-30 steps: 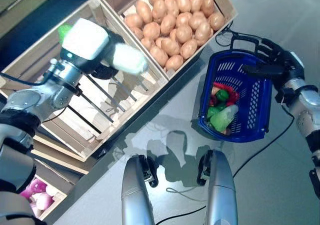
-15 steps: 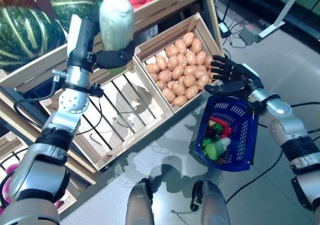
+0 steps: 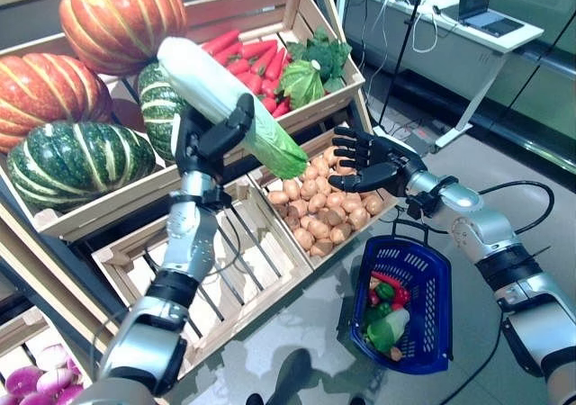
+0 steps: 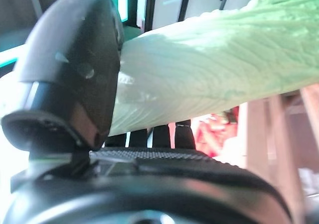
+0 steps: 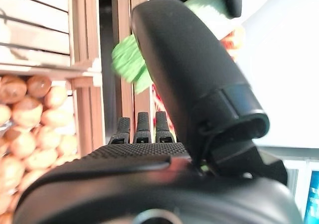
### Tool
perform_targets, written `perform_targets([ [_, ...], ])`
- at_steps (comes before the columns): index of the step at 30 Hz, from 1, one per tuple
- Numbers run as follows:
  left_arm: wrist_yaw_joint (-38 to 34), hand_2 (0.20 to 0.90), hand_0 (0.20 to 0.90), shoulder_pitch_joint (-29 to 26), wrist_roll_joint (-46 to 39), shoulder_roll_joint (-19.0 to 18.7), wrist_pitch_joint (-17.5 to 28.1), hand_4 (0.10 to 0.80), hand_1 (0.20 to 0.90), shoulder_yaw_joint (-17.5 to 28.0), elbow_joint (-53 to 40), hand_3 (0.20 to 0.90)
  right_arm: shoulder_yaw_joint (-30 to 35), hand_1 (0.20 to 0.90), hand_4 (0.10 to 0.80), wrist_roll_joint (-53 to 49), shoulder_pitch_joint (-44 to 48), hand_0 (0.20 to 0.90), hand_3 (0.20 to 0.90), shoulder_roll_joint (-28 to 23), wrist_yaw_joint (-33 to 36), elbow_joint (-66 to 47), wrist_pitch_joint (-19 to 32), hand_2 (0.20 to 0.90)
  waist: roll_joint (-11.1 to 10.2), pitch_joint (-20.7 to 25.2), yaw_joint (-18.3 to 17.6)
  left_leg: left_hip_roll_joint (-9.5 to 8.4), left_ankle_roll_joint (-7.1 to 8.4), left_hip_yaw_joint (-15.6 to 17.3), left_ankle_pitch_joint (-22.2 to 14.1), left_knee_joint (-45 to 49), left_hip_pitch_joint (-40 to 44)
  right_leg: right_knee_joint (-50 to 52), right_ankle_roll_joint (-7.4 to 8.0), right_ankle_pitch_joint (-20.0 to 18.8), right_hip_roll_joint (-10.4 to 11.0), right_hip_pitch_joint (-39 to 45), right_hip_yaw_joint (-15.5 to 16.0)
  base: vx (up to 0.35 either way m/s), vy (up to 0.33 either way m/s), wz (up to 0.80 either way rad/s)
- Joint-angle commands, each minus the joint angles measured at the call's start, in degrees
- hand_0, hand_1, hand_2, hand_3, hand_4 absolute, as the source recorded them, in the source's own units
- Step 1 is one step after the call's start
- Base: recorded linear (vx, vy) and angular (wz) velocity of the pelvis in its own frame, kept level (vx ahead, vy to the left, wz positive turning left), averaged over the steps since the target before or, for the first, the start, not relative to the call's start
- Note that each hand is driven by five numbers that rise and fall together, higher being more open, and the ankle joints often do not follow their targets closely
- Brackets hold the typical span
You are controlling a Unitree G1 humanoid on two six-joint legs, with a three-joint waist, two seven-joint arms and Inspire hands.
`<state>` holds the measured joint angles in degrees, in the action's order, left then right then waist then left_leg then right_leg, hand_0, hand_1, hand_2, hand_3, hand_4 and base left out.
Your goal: Put vegetables into the basket
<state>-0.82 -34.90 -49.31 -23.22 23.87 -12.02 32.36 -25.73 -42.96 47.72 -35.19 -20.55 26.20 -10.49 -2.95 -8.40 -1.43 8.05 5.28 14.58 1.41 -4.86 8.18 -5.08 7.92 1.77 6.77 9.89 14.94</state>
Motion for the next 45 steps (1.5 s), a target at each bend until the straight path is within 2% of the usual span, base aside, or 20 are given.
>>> perform_targets([
  [1, 1.03, 0.300, 0.300, -1.52, 2.97, 0.00, 3.82, 0.400, 0.300, -0.50, -3.20, 0.300, -1.66, 0.900, 0.800, -0.04, 6.75, 0.900, 0.900, 0.53, -3.25, 1.52, 2.10, 0.900, -0.11, 9.68, 1.06, -2.11, -2.59, -0.68, -4.45, -0.14, -1.21, 0.08, -4.41, 0.44, -2.57, -2.92, 0.36, -0.001, -0.014, 0.08],
  [9, 3.07, 0.300, 0.300, 0.31, 8.13, 0.12, 1.85, 0.400, 0.300, -3.51, -2.85, 0.300, -4.11, 0.900, 0.800, 4.88, 10.52, 0.900, 0.900, 0.42, 0.98, 2.01, 3.22, 0.900, -0.16, 10.12, 1.62, -2.42, -2.96, -1.35, -5.07, -0.14, -0.41, 0.08, -4.86, 0.81, -2.79, -2.00, -0.09, 0.017, -0.005, 0.12],
  [18, 3.48, 0.300, 0.300, 0.93, 15.11, 0.05, 0.10, 0.400, 0.300, -6.51, -3.96, 0.300, -6.24, 0.900, 0.800, 6.67, 12.28, 0.900, 0.900, 2.03, 1.52, -1.64, -0.03, 0.900, 0.08, 10.33, 1.89, -2.77, -3.13, -2.09, -5.42, -0.14, -0.01, 0.08, -4.83, 1.09, -2.66, -1.36, -0.69, 0.020, 0.004, -0.01],
  [24, 3.75, 0.300, 0.300, 0.59, 16.23, 0.14, -0.53, 0.400, 0.300, -8.03, -4.29, 0.300, -7.92, 0.900, 0.800, -0.33, 11.72, 0.900, 0.900, 4.54, -3.75, -1.59, -4.67, 0.900, 0.06, 10.46, 2.19, -2.83, -3.21, -2.54, -5.64, -0.14, 0.56, 0.08, -4.90, 1.40, -2.47, -0.56, -0.46, 0.005, 0.002, 0.01],
  [29, 4.75, 0.300, 0.300, 0.52, 17.72, -0.91, 0.25, 0.400, 0.300, -8.91, -3.96, 0.300, -8.47, 0.900, 0.800, -6.19, 8.89, 0.900, 0.900, 5.52, -11.85, 0.66, -10.50, 0.900, -0.18, 10.64, 2.56, -2.87, -3.17, -2.94, -5.72, -0.14, 0.85, 0.08, -4.90, 1.66, -2.37, 0.02, -0.05, 0.002, -0.001, 0.05],
  [38, 6.32, 0.300, 0.300, -0.15, 14.95, -1.92, 2.16, 0.400, 0.300, -9.53, -3.51, 0.300, -8.35, 0.900, 0.800, -5.65, 7.30, 0.900, 0.900, 4.95, -24.07, 11.43, -15.44, 0.900, -0.42, 10.95, 3.25, -2.95, -3.20, -3.26, -5.68, -0.14, 1.04, 0.08, -4.86, 1.71, -2.31, 0.18, 0.54, 0.000, -0.003, 0.04],
  [45, 6.19, 0.300, 0.300, -0.53, 13.48, -1.85, 2.61, 0.400, 0.300, -9.79, -3.81, 0.300, -7.23, 0.900, 0.800, -5.01, 5.75, 0.900, 0.900, 5.86, -24.84, 19.12, -17.74, 0.900, -0.35, 10.98, 3.59, -3.03, -3.31, -3.47, -5.66, -0.14, 1.17, 0.08, -4.96, 1.69, -2.35, 0.25, 0.67, 0.000, 0.000, 0.00],
])
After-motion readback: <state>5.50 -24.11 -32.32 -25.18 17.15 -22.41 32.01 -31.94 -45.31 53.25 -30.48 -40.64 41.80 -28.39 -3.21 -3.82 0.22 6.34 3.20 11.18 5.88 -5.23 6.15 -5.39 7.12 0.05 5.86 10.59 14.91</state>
